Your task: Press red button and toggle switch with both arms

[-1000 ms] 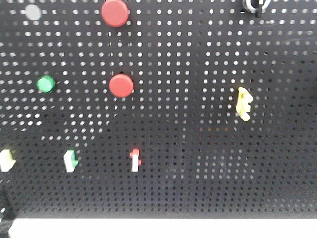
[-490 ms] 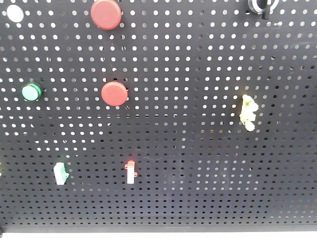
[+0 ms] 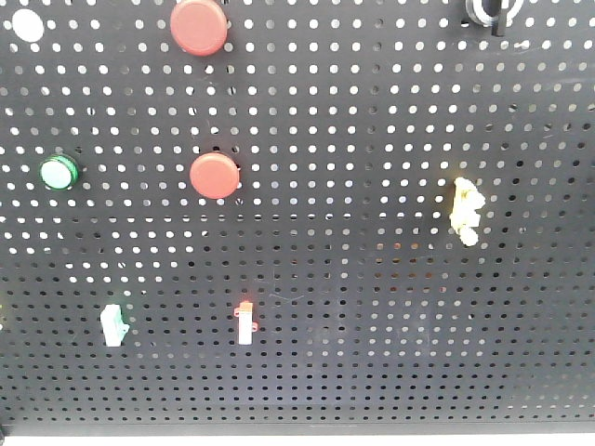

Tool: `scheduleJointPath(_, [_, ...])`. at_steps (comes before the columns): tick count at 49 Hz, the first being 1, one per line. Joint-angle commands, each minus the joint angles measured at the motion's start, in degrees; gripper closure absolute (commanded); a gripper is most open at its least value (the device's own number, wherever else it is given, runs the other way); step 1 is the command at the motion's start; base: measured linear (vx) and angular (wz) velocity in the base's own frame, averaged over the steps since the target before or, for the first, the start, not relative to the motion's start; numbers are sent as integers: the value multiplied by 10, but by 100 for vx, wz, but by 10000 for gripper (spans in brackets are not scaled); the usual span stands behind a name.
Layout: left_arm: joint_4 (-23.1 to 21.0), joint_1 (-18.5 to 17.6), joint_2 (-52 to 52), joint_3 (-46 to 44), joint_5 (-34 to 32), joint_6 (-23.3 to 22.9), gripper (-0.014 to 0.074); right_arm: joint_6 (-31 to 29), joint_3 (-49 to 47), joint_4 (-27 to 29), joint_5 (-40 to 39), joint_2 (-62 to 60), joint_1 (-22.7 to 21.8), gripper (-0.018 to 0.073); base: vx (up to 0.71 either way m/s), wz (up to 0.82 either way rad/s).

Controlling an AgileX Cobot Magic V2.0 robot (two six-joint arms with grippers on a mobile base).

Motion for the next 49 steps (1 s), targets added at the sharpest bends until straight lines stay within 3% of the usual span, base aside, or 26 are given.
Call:
scheduleJointPath(1, [-3, 0, -8, -5, -85, -15, 595, 9, -31, -2, -105, -9, -3, 562, 0, 0])
scheduleJointPath(10, [-2, 0, 57, -137, 57, -23, 595, -28, -210, -37, -43, 52, -3, 562, 0, 0])
scheduleJointPath(26, [-2, 0, 361, -461, 66, -23, 595, -40, -505, -32, 1, 318, 15, 562, 0, 0])
scheduleJointPath(41, [-3, -8, 485, -613, 73, -47, 595, 0, -554, -26, 4, 410, 15, 562, 0, 0])
scheduleJointPath(45, [-3, -36, 498, -642, 96, -54, 595, 31, -554, -26, 12, 413, 15, 562, 0, 0])
scheduleJointPath(49, [-3, -88, 516, -672, 114, -48, 595, 49, -554, -26, 14, 413, 15, 562, 0, 0])
